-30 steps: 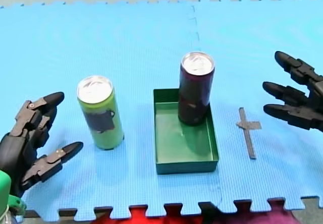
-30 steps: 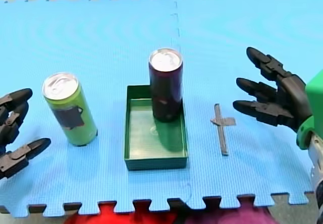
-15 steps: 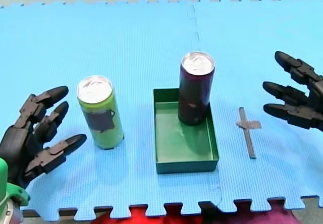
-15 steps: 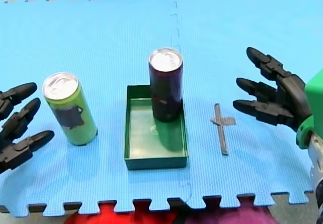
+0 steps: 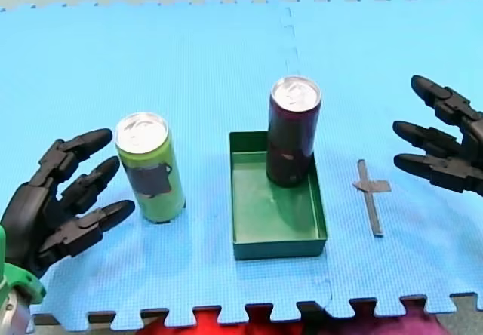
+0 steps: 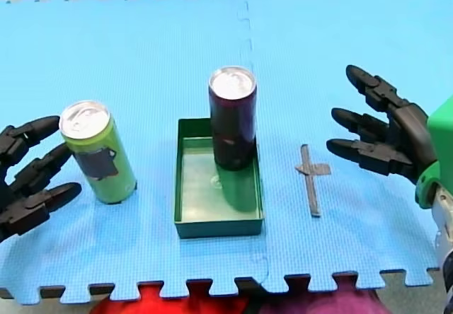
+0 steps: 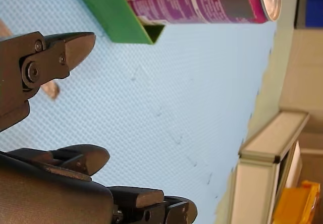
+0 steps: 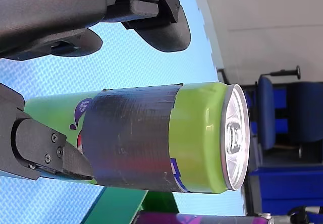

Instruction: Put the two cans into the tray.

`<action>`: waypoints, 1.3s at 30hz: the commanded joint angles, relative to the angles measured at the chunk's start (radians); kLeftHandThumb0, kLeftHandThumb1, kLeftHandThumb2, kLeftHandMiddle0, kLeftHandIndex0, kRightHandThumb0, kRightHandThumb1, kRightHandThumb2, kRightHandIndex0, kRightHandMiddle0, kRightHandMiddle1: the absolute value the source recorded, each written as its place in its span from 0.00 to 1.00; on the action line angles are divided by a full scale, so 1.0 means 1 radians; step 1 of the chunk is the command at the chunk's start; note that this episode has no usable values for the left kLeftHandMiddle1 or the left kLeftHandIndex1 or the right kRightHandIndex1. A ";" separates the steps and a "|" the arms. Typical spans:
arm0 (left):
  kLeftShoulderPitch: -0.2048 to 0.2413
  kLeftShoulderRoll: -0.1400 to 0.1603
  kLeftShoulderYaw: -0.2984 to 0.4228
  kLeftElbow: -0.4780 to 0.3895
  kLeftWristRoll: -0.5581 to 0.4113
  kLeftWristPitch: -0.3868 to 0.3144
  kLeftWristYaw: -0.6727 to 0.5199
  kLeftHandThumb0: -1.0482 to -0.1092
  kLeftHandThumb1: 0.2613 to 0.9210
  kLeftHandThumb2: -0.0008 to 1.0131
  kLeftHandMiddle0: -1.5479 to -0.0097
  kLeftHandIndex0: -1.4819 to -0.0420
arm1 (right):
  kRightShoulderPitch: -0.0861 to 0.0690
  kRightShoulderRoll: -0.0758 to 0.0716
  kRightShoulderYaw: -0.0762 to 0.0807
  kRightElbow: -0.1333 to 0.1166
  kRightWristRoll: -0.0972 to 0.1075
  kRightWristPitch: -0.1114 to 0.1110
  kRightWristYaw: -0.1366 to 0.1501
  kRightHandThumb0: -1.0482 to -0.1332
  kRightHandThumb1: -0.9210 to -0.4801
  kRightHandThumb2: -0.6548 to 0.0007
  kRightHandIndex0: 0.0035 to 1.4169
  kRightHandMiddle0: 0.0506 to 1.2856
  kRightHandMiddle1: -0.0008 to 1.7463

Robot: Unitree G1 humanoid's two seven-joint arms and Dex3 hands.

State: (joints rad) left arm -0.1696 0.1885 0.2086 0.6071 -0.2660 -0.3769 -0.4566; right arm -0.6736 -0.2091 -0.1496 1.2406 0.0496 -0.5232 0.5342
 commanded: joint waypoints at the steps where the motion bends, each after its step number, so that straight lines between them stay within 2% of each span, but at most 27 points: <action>1: -0.004 0.005 -0.003 -0.020 0.006 0.013 0.007 0.00 0.86 0.00 0.77 0.99 | -0.003 -0.004 0.000 -0.005 0.000 -0.004 -0.004 0.01 0.19 1.00 0.30 0.07 0.00; 10: -0.012 0.007 -0.019 -0.069 0.035 0.083 0.046 0.00 0.86 0.00 0.77 0.99 | -0.003 -0.005 0.003 -0.004 -0.005 -0.007 -0.013 0.01 0.18 1.00 0.30 0.07 0.00; 21: -0.024 0.005 -0.023 -0.071 0.042 0.104 0.055 0.00 0.87 0.00 0.79 0.99 | -0.002 -0.007 0.002 -0.004 -0.006 -0.015 -0.013 0.01 0.17 1.00 0.30 0.06 0.00; 26: -0.025 0.014 -0.023 -0.069 0.035 0.117 0.029 0.00 0.86 0.00 0.79 0.99 | -0.003 -0.006 -0.003 -0.003 -0.004 -0.024 -0.021 0.01 0.16 1.00 0.30 0.06 0.00; 32: -0.030 0.030 -0.028 -0.051 0.041 0.096 -0.010 0.00 0.86 0.00 0.80 0.99 | -0.004 -0.003 -0.012 -0.002 0.004 -0.024 -0.022 0.01 0.17 1.00 0.30 0.06 0.00; 39: -0.041 0.046 -0.032 -0.008 0.046 0.064 -0.052 0.00 0.87 0.00 0.81 0.99 | -0.006 -0.003 -0.011 -0.007 0.004 -0.025 -0.027 0.01 0.17 1.00 0.30 0.06 0.00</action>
State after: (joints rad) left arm -0.2037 0.2219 0.1758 0.5869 -0.2198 -0.3042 -0.5013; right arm -0.6738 -0.2100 -0.1595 1.2382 0.0514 -0.5434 0.5109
